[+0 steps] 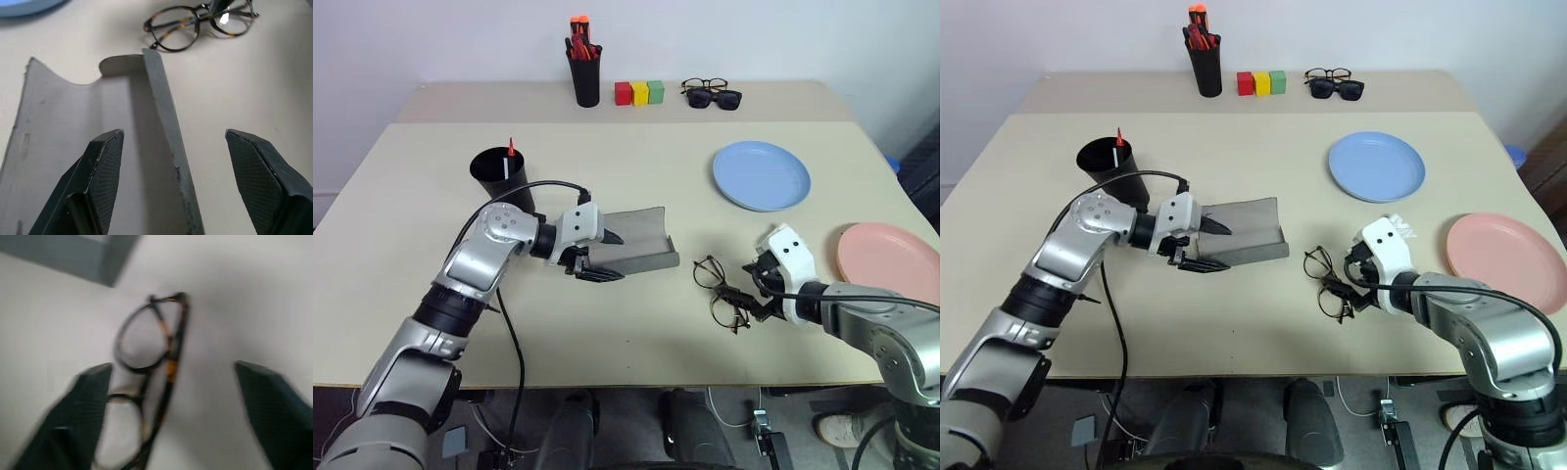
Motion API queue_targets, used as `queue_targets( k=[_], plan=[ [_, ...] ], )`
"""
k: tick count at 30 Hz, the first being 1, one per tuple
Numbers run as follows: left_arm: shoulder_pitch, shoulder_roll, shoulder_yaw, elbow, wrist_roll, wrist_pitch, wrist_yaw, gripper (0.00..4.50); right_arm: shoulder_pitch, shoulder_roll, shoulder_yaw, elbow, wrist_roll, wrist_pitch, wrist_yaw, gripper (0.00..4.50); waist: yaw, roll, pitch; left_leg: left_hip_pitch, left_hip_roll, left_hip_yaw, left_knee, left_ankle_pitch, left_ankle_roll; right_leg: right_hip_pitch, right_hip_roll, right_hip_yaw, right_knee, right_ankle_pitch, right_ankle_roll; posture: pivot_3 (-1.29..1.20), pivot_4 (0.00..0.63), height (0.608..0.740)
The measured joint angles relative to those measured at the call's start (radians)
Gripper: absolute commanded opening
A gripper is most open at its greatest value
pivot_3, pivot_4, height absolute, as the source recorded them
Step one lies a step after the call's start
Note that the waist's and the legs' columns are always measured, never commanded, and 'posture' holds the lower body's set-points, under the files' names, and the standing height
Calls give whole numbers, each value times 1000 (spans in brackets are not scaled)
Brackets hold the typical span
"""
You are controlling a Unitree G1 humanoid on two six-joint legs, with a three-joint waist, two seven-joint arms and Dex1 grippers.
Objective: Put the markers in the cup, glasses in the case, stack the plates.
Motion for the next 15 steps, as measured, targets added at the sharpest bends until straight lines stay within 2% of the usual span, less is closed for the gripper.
queue_targets(
  k=[5,11,15],
  plan=[
    [146,47,116,-137,-54,98,83,3421,-26,-6,15,-6,9,25,1,61,3,0,0,0,0,0,0,0,0,1,0,0,0,0,0,0,150,740],
    [237,35,312,-228,-168,228,235,3421,-64,-57,26,-41,35,29,32,20,6,-1,-1,1,0,0,1,0,0,2,-1,-1,-1,0,0,0,150,740],
    [309,39,360,-273,-186,272,307,3421,-91,-110,55,-42,28,-10,62,20,6,-1,-1,1,0,0,0,0,0,2,-1,-1,-2,0,0,0,150,740]
  ],
)
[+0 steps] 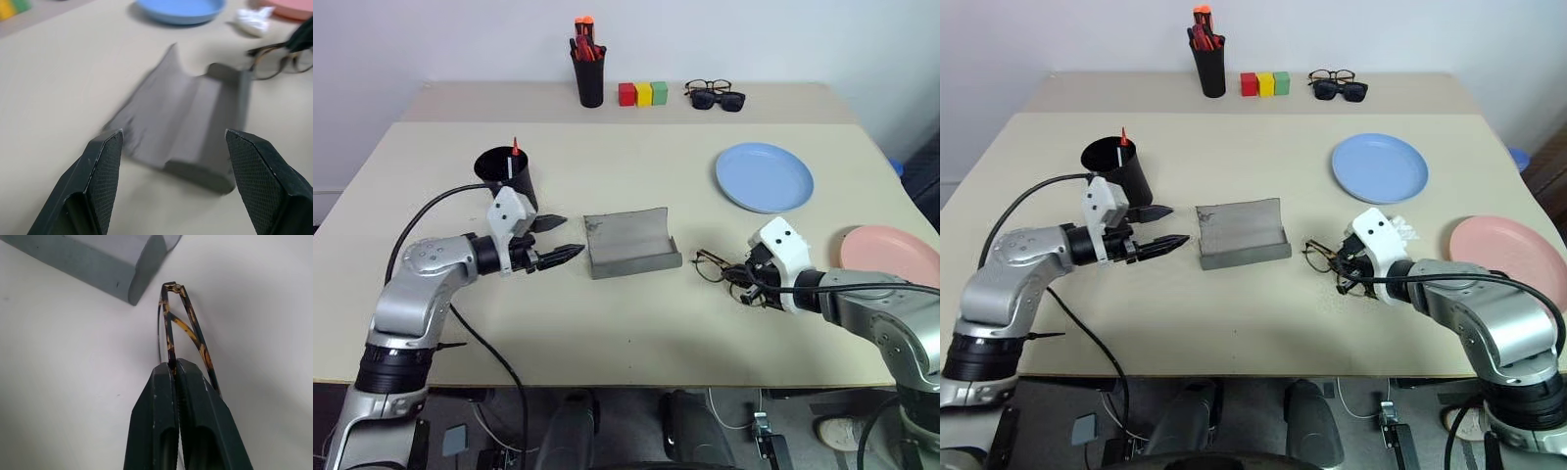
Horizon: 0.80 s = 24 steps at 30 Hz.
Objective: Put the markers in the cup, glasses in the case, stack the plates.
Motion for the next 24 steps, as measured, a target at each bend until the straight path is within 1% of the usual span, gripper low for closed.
queue_targets(
  k=[6,10,13,15,16,18,19,21,24],
  plan=[
    [26,5,8,-53,-15,29,39,3421,-53,-3,36,4,-1,-39,28,20,0,0,0,0,0,0,0,0,0,0,0,0,0,0,0,0,150,740],
    [27,11,9,-57,-29,43,50,3421,-104,-6,78,10,-1,-98,81,20,-3,0,0,0,0,0,0,0,0,0,0,0,0,0,0,0,150,740],
    [28,33,8,-56,-29,46,53,3421,-214,10,151,39,-13,-164,129,20,-9,1,0,0,1,1,0,0,0,-1,1,0,0,0,0,0,150,740],
    [40,58,7,-52,-18,43,55,3421,-351,65,253,130,-67,-252,176,20,-23,1,1,1,1,1,0,0,0,-1,1,0,1,0,-1,0,150,740],
    [52,70,7,-47,-5,39,59,3421,-435,106,316,214,-105,-314,213,20,-31,1,1,1,1,1,0,0,0,-1,1,1,1,0,-1,0,150,740],
    [90,89,7,-42,12,28,64,3421,-621,208,444,446,-199,-469,311,20,-50,1,1,2,1,1,-1,0,0,-2,2,1,2,0,-1,0,150,740],
    [103,91,7,-45,15,25,65,3421,-674,237,479,529,-233,-533,354,20,-51,1,1,1,1,0,-2,0,0,-2,2,1,2,0,-1,0,150,740],
    [129,97,12,-45,17,26,72,3421,-728,282,533,661,-278,-635,445,20,-40,0,0,0,1,-1,-2,0,0,-3,2,0,1,0,-2,0,150,740],
    [159,99,34,-58,14,27,94,3421,-750,333,597,838,-333,-749,569,20,-27,0,0,-2,0,0,-2,0,0,-4,0,0,0,0,-1,0,150,740]
  ],
)
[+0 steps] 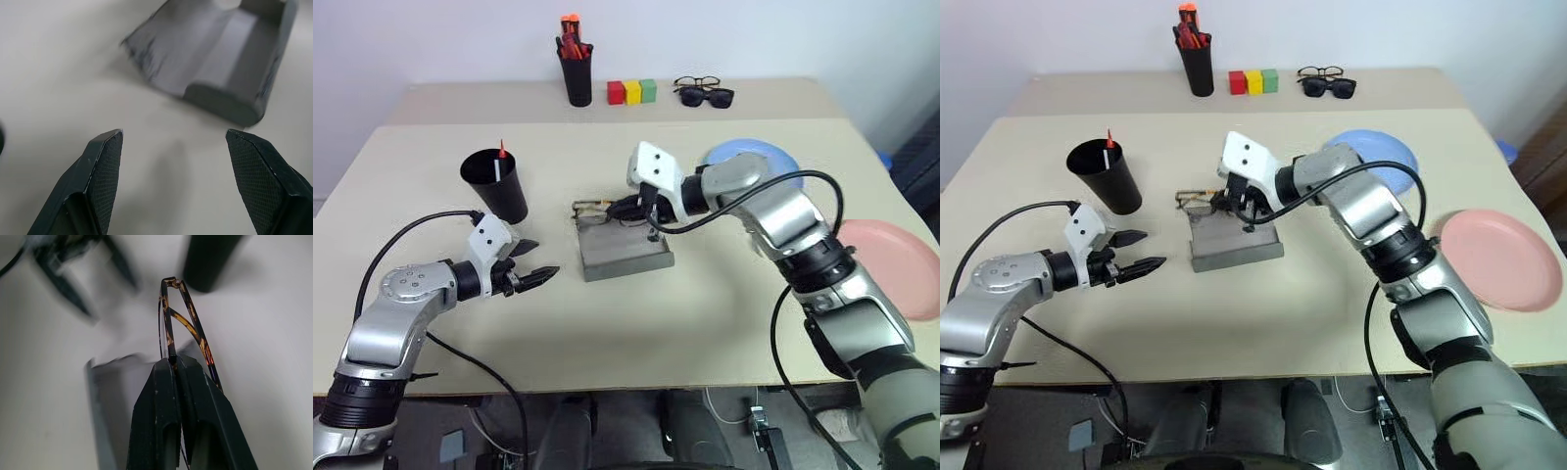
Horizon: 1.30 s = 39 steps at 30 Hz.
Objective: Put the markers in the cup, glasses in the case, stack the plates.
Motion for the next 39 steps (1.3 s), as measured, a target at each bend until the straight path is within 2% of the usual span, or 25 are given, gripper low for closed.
queue_targets(
  k=[5,9,13,16,20,22,25,30,33,35,39],
  plan=[
    [93,0,62,-83,-19,22,43,3421,-8,18,38,174,-62,-122,187,20,-1,0,0,0,0,0,0,0,0,0,0,0,1,0,0,0,150,740],
    [105,0,66,-110,-24,31,61,3421,-13,21,37,211,-95,-145,243,20,-3,1,0,2,0,0,0,0,0,0,0,0,3,0,0,0,150,740],
    [85,-3,66,-107,-27,37,73,3421,-14,40,27,264,-127,-165,256,1357,-3,1,0,2,0,0,0,0,-1,0,1,0,4,0,0,0,150,740],
    [27,-22,65,-85,-46,39,81,2617,-21,72,0,278,-143,-165,216,2870,-3,1,0,2,0,0,1,0,-1,0,1,0,4,0,0,0,150,740],
    [-91,-70,47,-23,-63,51,98,590,-16,64,-73,227,-162,-163,120,2944,5,0,0,2,0,0,1,1,-1,0,0,0,3,0,0,0,150,740],
    [-206,-122,-7,42,-47,74,131,590,41,24,-134,100,-157,-140,81,2944,18,0,0,1,-1,-1,2,1,-1,1,0,-1,3,0,0,0,150,740],
    [-423,-225,-132,214,49,93,214,590,206,-41,-231,-167,-103,-65,37,2944,39,-1,0,0,-2,-3,4,1,-1,3,-1,-3,1,0,1,0,150,740],
    [-668,-366,-161,502,62,235,282,590,421,-139,-335,-495,-37,94,-31,2944,22,-1,0,0,-1,-2,3,1,-1,0,1,-2,3,0,1,0,150,740],
    [-811,-396,-159,708,85,259,297,590,545,-164,-399,-673,-4,200,-103,2944,9,-1,0,0,-1,-2,3,1,-1,0,1,-1,3,0,1,0,150,740],
    [-889,-395,-223,838,135,255,257,590,639,-185,-464,-776,12,285,-161,2944,9,-1,0,0,-1,-1,3,1,-1,1,0,-1,3,0,2,0,150,740],
    [-915,-400,-293,972,161,256,129,590,730,-220,-541,-870,38,387,-238,2944,-2,-1,0,0,-1,-1,3,1,-1,1,0,-1,4,0,2,0,150,740]
  ],
)
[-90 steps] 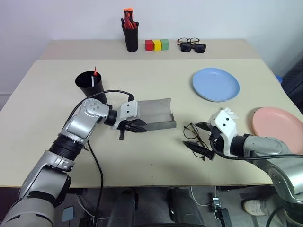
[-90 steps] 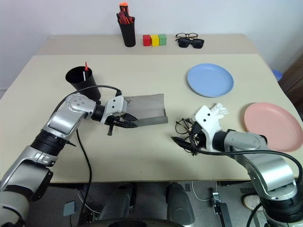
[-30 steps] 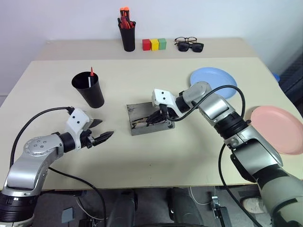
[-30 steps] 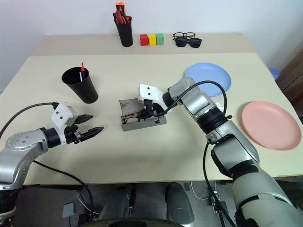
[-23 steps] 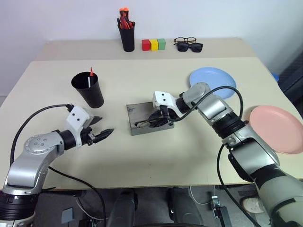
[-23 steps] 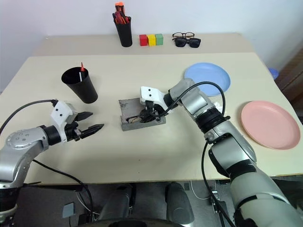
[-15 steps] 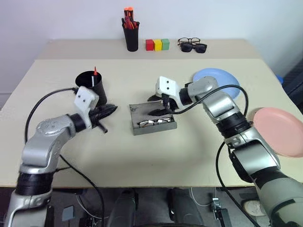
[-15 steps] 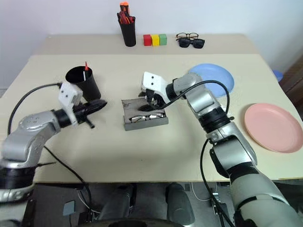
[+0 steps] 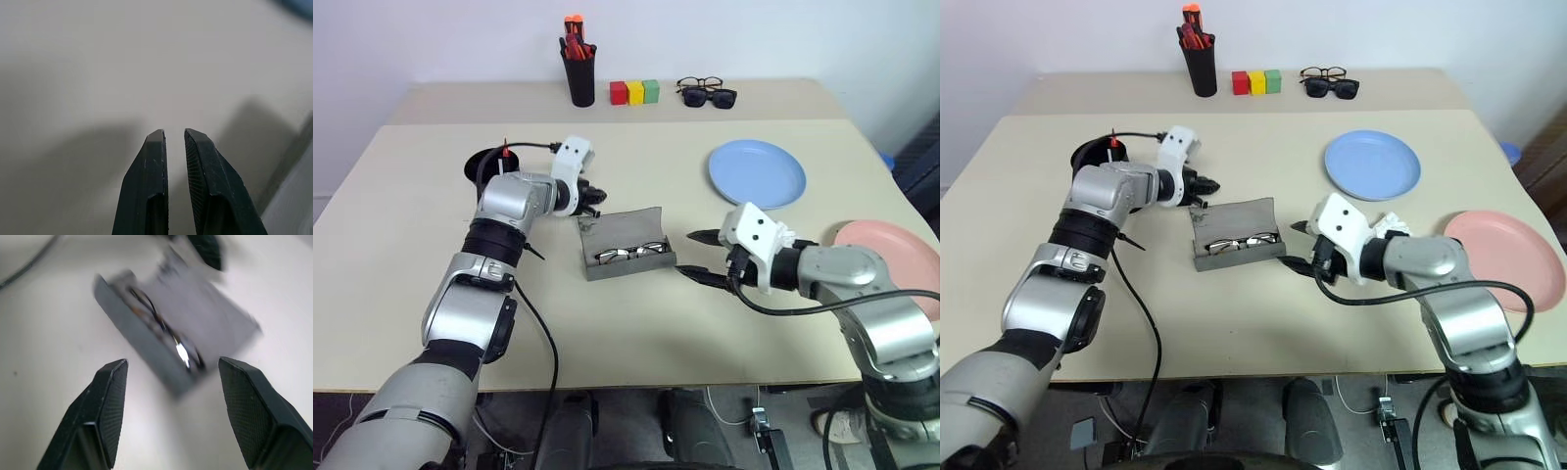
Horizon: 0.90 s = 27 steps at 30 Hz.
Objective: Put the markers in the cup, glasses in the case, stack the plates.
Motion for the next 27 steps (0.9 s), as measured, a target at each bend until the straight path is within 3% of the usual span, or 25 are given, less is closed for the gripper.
queue_targets(
  k=[7,16,21,27],
  plan=[
    [12,20,-49,-54,23,4,-155,590,23,-19,-25,-12,21,20,-70,2944,2,0,0,0,0,0,0,0,0,0,0,0,0,0,0,0,150,740],
    [266,185,-54,-604,-53,130,-277,590,-17,-39,-14,132,8,-37,-122,2944,3,0,0,0,1,0,0,0,0,0,0,1,0,0,0,0,150,740],
    [427,296,-86,-881,-85,104,-333,590,-154,-34,40,359,-91,-101,-205,2944,1,1,0,1,1,1,-1,0,0,0,0,2,0,0,-1,0,150,740],
    [546,252,-4,-960,-136,-79,-311,590,-316,-10,210,719,-299,-291,-307,2944,6,1,0,1,1,2,-1,0,0,0,-1,2,-1,0,-1,0,150,740]
  ],
)
